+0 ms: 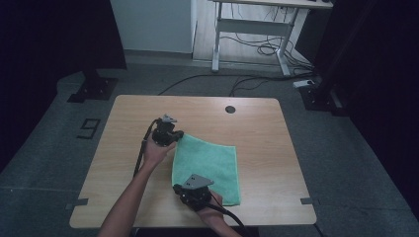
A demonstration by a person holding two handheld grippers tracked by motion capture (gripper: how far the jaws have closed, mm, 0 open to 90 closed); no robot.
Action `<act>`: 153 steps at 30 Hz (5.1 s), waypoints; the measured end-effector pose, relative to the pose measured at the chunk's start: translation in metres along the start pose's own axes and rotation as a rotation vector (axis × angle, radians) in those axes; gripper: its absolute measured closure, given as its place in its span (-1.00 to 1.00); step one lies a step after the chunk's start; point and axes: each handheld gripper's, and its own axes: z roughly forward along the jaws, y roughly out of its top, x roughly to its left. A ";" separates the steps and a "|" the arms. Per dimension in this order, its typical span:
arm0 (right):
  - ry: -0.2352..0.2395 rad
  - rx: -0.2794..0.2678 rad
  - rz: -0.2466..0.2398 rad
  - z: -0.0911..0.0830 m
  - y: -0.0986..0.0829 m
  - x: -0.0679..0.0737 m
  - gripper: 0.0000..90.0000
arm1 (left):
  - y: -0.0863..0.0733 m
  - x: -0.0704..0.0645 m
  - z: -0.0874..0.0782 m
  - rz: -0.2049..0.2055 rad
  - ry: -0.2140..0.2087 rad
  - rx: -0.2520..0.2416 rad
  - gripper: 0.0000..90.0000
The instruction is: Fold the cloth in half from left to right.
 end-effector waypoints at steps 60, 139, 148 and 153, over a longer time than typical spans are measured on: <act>-0.007 -0.142 0.086 -0.032 0.001 -0.008 0.91 | 0.019 -0.009 0.021 -0.024 0.030 0.063 0.94; -0.103 -0.031 0.201 -0.064 -0.067 -0.050 0.88 | 0.022 -0.062 0.097 0.026 -0.039 0.129 0.89; -0.113 -0.013 0.215 -0.064 -0.071 -0.053 0.83 | 0.021 -0.064 0.101 0.026 -0.044 0.132 0.86; -0.119 -0.001 0.226 -0.065 -0.073 -0.055 0.83 | 0.021 -0.065 0.102 0.031 -0.045 0.135 0.85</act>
